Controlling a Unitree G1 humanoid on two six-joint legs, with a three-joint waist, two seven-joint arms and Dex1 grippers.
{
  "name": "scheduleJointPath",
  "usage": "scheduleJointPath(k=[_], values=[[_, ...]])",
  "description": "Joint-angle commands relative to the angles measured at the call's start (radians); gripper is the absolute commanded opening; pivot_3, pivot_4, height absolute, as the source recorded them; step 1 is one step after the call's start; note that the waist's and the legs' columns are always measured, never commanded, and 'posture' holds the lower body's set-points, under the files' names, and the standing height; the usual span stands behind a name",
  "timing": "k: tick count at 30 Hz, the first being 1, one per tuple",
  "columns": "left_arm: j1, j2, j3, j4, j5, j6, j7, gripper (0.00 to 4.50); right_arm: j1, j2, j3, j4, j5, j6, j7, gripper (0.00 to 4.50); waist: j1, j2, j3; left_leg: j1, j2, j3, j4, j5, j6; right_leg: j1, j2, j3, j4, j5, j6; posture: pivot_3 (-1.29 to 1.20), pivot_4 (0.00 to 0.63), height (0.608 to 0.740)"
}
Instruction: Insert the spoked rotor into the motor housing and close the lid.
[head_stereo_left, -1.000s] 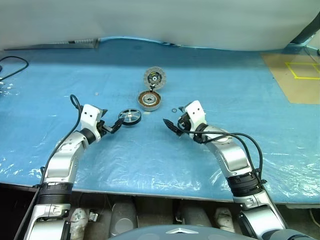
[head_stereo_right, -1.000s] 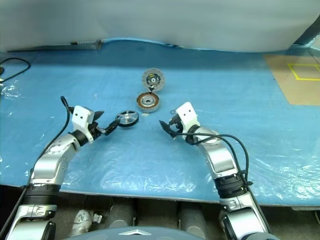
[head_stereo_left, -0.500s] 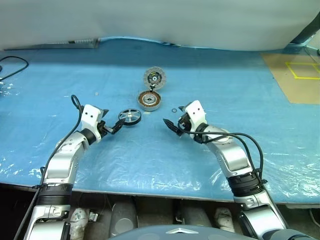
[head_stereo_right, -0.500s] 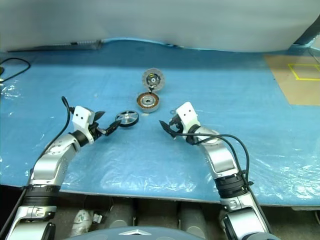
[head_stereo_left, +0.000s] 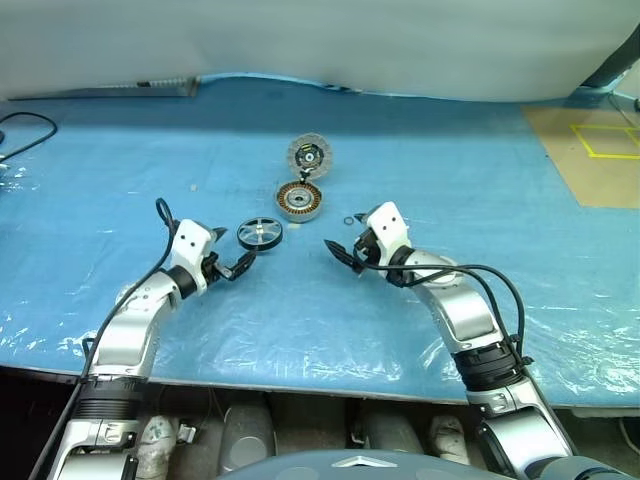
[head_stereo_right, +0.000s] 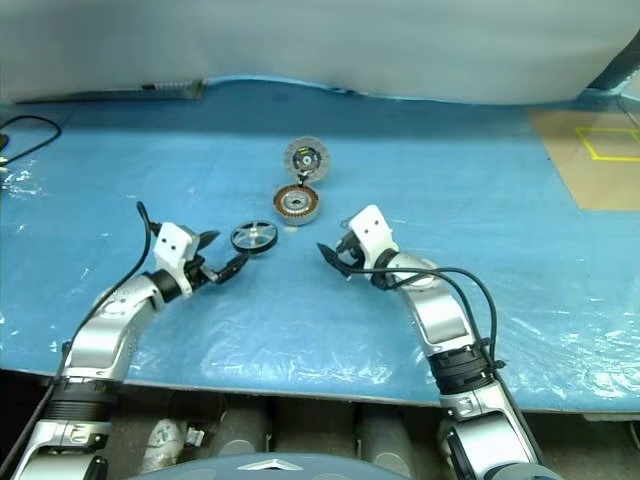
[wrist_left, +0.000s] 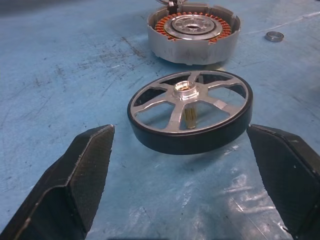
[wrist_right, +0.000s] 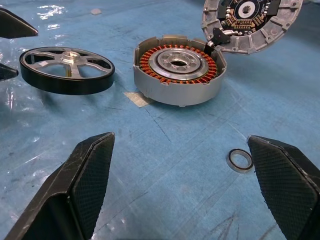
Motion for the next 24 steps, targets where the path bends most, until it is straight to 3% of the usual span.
scheduleJointPath(k=[1, 9, 16, 24], values=[[-0.002, 0.010, -0.001, -0.039, -0.003, -0.015, -0.006, 4.50, -0.046, -0.013, 0.031, 0.010, -0.023, -0.043, 0.032, 4.49, -0.001, 0.000, 0.000, 0.000, 0.000, 0.000, 0.000, 0.000, 0.000, 0.000, 0.000, 0.000, 0.000, 0.000, 0.000, 0.00, 0.150, 0.740], [0.015, -0.007, 0.005, -0.041, -0.001, -0.076, -0.001, 4.50, -0.254, -0.030, 0.101, 0.231, -0.089, -0.176, 0.149, 4.49, -0.006, 0.000, 0.000, 0.000, 0.000, 0.000, 0.001, 0.000, 0.000, 0.000, 0.000, 0.000, 0.001, 0.000, 0.000, 0.00, 0.150, 0.740], [0.042, -0.016, -0.003, -0.036, 0.014, -0.109, 0.014, 4.50, -0.524, -0.004, 0.198, 0.605, -0.201, -0.361, 0.256, 4.49, -0.020, 0.000, 0.000, -0.001, 0.000, 0.000, 0.002, 0.000, 0.000, -0.001, 0.000, -0.001, 0.003, 0.000, -0.001, 0.00, 0.150, 0.740], [0.084, -0.030, -0.002, -0.013, 0.012, -0.165, 0.012, 4.50, -0.724, 0.057, 0.255, 0.995, -0.311, -0.609, 0.311, 4.49, -0.027, 0.000, 0.000, -0.009, 0.002, 0.000, 0.008, 0.002, 0.004, -0.011, 0.000, 0.000, 0.013, -0.001, -0.003, 0.00, 0.150, 0.740]])
